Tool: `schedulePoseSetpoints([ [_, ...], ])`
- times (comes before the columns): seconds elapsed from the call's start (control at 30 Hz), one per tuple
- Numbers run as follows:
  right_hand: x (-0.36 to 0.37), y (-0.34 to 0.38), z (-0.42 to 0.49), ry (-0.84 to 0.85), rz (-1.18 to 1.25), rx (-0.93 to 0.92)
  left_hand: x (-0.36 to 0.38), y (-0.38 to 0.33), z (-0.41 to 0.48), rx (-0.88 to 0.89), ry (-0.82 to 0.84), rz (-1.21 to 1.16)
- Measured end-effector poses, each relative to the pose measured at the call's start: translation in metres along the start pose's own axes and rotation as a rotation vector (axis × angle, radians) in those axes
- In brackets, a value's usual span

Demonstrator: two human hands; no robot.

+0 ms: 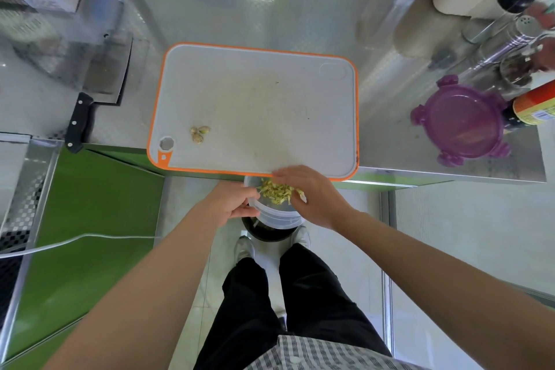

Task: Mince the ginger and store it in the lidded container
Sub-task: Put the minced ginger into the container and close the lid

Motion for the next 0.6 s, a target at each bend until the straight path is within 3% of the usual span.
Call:
schedulePoseSetpoints([
  [0.2, 0.003, 0.003, 0.008, 0.053, 0.028, 0.008, -0.001, 0.001, 0.002, -0.002, 0.008, 0.014],
  [0.33, -0.01, -0.009, 0.025, -0.027, 0.012, 0.083, -0.005, 0.001, 0.004, -0.006, 0.006, 0.031],
  [0.47, 0.001, -0.003, 0.031, 0.118, 0.037, 0.042, -0.009, 0.0, 0.007, -0.006, 0.013, 0.01],
  [0.6, -0.006, -0.008, 0.047, 0.049, 0.036, 0.084, -0.015, 0.0, 0.008, -0.02, 0.003, 0.014],
])
Point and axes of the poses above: each hand's wrist, its own z-axis towards the middle knuckle, its own x-axis out of the palm, y = z × x, the point moved 8 cm from there along z, towards the middle knuckle, and after that the axes turned 4 degrees about -z, right-handed, at the moved point
